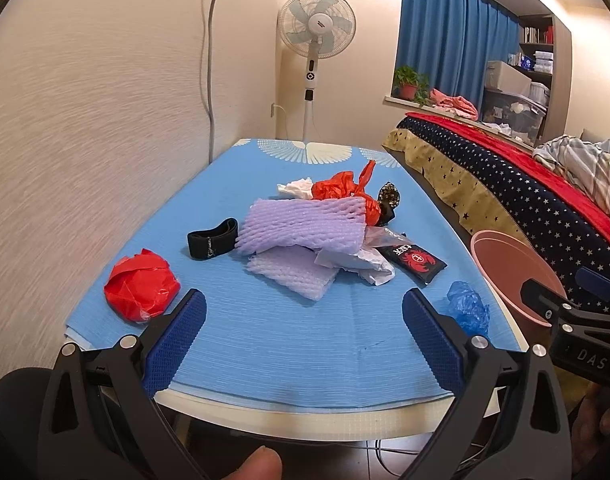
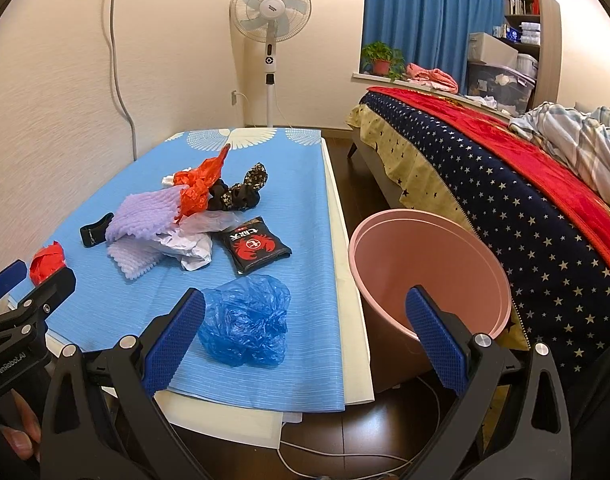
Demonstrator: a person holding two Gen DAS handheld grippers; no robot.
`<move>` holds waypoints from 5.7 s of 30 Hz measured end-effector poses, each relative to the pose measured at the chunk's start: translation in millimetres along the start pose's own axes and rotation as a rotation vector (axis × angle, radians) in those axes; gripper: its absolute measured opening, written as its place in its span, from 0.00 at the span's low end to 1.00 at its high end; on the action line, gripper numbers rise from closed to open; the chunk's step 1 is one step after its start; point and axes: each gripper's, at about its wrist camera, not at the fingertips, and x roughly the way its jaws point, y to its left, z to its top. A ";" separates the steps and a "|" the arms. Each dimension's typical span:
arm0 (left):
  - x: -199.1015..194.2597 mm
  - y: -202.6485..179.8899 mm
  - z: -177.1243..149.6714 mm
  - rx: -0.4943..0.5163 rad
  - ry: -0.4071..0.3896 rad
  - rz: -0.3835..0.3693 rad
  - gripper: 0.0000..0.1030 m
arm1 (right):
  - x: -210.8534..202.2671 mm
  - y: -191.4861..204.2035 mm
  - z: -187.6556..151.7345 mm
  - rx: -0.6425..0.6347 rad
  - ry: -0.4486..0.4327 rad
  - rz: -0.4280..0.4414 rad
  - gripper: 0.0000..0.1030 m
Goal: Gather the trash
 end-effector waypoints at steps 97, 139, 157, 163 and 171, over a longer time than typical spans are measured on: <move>72.4 85.2 -2.8 -0.302 0.134 0.490 0.70 | 68.0 11.8 8.4 0.017 0.126 0.149 0.18; 18.2 -54.7 23.5 0.056 -0.023 0.046 0.70 | 22.1 -91.5 47.0 0.168 -0.029 -0.043 0.18; 56.6 -174.6 47.6 0.162 -0.035 -0.191 0.70 | 29.2 -196.1 84.7 0.264 -0.016 -0.152 0.18; 67.1 -206.7 47.3 0.200 -0.026 -0.254 0.70 | 38.3 -195.0 80.5 0.261 0.016 -0.147 0.18; 81.5 -235.1 41.6 0.239 -0.002 -0.314 0.71 | 46.3 -197.1 78.6 0.272 0.034 -0.144 0.18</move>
